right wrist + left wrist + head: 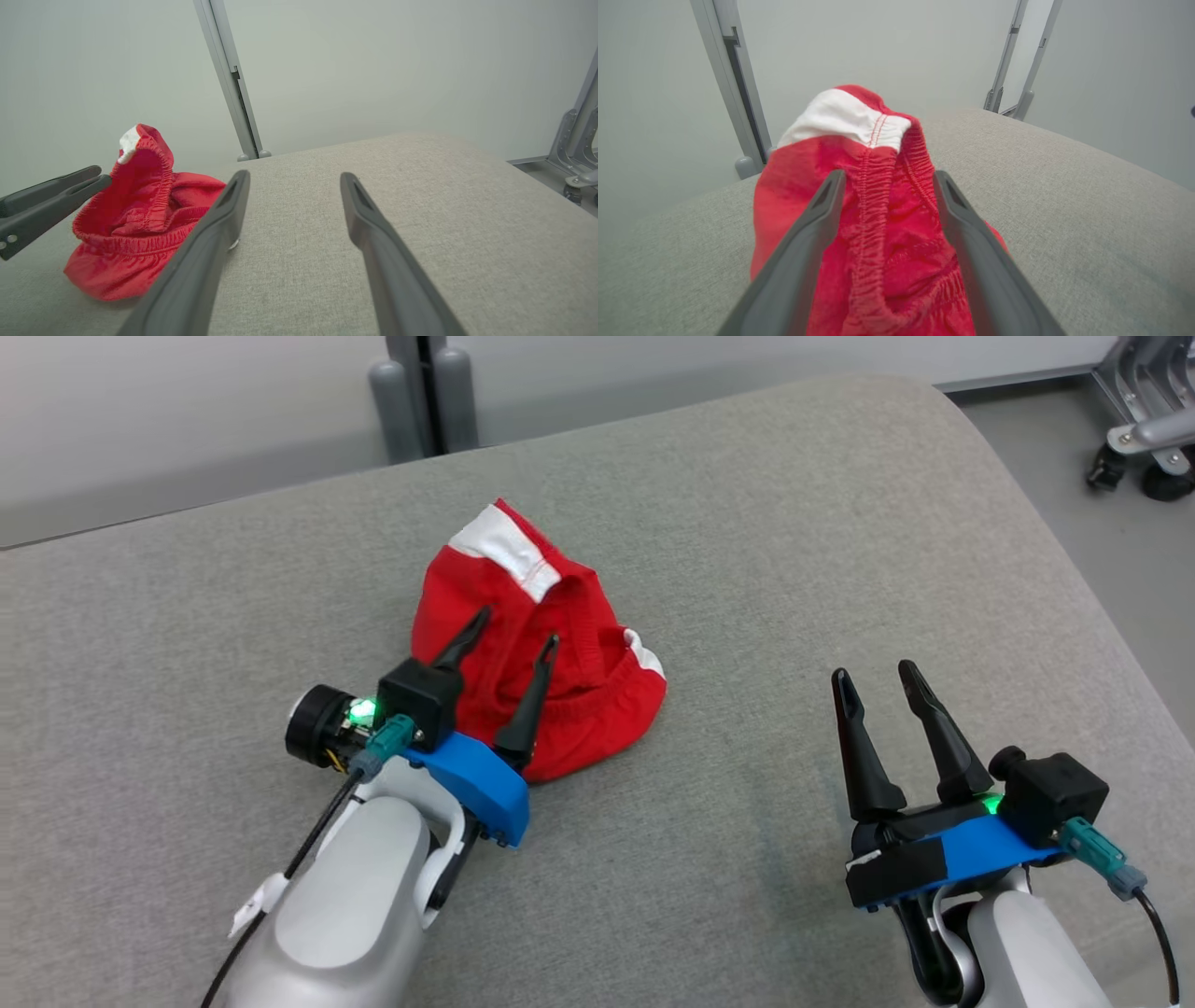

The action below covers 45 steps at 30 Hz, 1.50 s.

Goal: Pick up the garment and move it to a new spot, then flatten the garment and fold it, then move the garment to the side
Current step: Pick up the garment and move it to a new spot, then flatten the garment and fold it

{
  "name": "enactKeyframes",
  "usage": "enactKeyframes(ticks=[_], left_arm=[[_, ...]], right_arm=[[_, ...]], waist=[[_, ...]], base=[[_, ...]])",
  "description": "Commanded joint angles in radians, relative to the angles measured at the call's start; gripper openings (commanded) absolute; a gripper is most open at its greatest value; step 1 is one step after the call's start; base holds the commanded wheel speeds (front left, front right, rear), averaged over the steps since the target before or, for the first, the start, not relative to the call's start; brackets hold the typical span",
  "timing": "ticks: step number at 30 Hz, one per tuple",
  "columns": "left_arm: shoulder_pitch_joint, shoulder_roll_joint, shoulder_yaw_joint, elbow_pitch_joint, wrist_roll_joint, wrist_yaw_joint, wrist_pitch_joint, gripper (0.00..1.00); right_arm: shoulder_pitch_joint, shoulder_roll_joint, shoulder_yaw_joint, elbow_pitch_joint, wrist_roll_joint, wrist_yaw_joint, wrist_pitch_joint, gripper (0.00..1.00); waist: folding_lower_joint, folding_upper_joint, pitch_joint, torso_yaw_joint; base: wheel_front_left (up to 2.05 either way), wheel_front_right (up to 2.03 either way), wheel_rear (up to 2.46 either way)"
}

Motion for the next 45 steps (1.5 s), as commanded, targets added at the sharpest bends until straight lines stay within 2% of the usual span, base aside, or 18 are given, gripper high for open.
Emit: enactKeyframes(ticks=[1, 6, 8, 17, 25, 34, 45], left_arm=[[0.013, -0.001, -0.006, -0.004, 0.007, 0.007, -0.01, 1.0], [0.029, -0.022, -0.006, -0.071, -0.007, 0.006, -0.041, 1.0], [0.039, -0.017, 0.013, -0.113, -0.011, 0.019, -0.048, 1.0], [0.135, 0.066, 0.189, -0.31, -0.011, 0.086, -0.053, 1.0], [0.291, 0.12, 0.342, -0.404, 0.006, 0.116, -0.054, 1.0], [0.459, 0.105, 0.445, -0.423, 0.055, 0.117, -0.054, 1.0], [0.57, 0.03, 0.516, -0.406, 0.087, 0.086, -0.054, 1.0]], right_arm=[[0.011, -0.004, -0.004, 0.002, -0.008, 0.0, -0.003, 1.0], [0.027, -0.005, -0.018, 0.013, -0.021, 0.0, -0.003, 1.0], [0.034, -0.005, -0.025, 0.016, -0.029, 0.0, -0.003, 1.0], [0.057, -0.004, -0.066, 0.026, -0.073, 0.0, -0.003, 1.0], [0.082, -0.004, -0.095, 0.035, -0.101, 0.0, -0.003, 1.0], [0.107, -0.005, -0.107, 0.053, -0.114, 0.0, -0.003, 1.0], [0.147, -0.005, -0.099, 0.081, -0.111, 0.0, -0.003, 1.0]], waist=[[0.0001, 0.0, -0.004, 0.007], [0.0001, 0.0, -0.034, 0.052], [0.0001, 0.0, -0.046, 0.074], [0.0001, 0.0, -0.096, 0.18], [0.0001, 0.0, -0.136, 0.259], [0.0001, 0.0, -0.178, 0.301], [0.0001, 0.0, -0.21, 0.308]], base=[[0.0, 0.0, 0.0], [0.0, 0.0, 0.0], [0.0, 0.0, 0.0], [0.0, 0.0, 0.0], [0.0, 0.0, 0.0], [0.0, 0.0, 0.0], [0.0, 0.0, 0.0]])
